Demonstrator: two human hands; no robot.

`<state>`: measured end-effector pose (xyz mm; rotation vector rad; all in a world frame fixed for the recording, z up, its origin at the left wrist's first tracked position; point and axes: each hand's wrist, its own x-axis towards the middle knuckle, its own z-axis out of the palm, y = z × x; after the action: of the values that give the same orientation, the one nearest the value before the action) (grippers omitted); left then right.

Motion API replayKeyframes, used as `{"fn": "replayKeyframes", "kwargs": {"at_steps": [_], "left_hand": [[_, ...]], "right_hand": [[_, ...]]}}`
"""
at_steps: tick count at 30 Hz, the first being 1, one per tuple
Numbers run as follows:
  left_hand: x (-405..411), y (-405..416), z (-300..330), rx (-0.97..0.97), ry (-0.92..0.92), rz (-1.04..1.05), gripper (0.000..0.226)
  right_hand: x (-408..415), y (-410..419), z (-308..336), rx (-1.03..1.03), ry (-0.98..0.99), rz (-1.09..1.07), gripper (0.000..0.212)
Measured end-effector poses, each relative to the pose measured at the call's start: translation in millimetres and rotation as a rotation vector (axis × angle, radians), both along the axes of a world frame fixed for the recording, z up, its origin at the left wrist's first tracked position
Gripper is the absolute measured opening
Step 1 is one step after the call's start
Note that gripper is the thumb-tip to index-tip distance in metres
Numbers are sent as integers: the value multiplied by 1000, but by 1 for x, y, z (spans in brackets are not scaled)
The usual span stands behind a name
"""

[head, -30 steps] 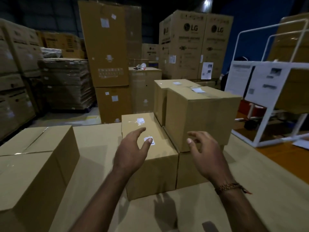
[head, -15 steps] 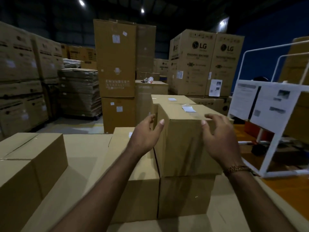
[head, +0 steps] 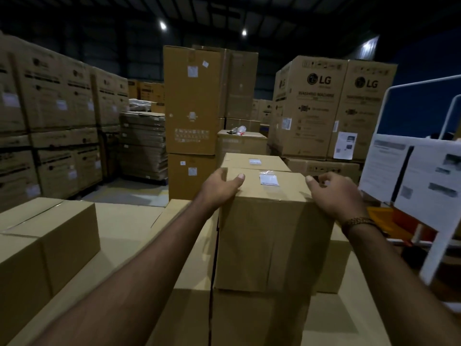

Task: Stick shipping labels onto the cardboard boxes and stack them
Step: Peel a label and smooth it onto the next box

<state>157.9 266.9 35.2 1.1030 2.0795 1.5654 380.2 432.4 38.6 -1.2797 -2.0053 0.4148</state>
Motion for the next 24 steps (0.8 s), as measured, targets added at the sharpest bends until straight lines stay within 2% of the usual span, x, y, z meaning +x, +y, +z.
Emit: {"fn": "replayKeyframes", "kwargs": {"at_steps": [2,6,8,10,13,15,21,22,24], "left_hand": [[0,9,7,-98,20,10,82],[-1,19,17,-245,-112,-13,93],[-8,22,18,-287,-170,-26,97],[-13,23,17,-302,-194,-40,92],[-15,20,16,-314,-220,-58,72],[-14,18,14,-321,-257,-89,70],[-13,13,10,-296,-342,-127,84],[-12,12,10,-297,-355,-132,78],[-8,9,10,-268,-399,-136,49]], "right_hand": [[-8,13,7,-21,-116,51,64],[-36,27,23,59,-351,234,55],[-53,35,29,36,-457,316,54],[-65,42,33,2,-529,381,52],[-73,49,39,-52,-610,461,49],[-75,53,41,-71,-632,495,48],[-74,61,45,-188,-587,587,50],[-73,60,46,-202,-575,590,50],[-74,60,46,-220,-536,597,48]]}}
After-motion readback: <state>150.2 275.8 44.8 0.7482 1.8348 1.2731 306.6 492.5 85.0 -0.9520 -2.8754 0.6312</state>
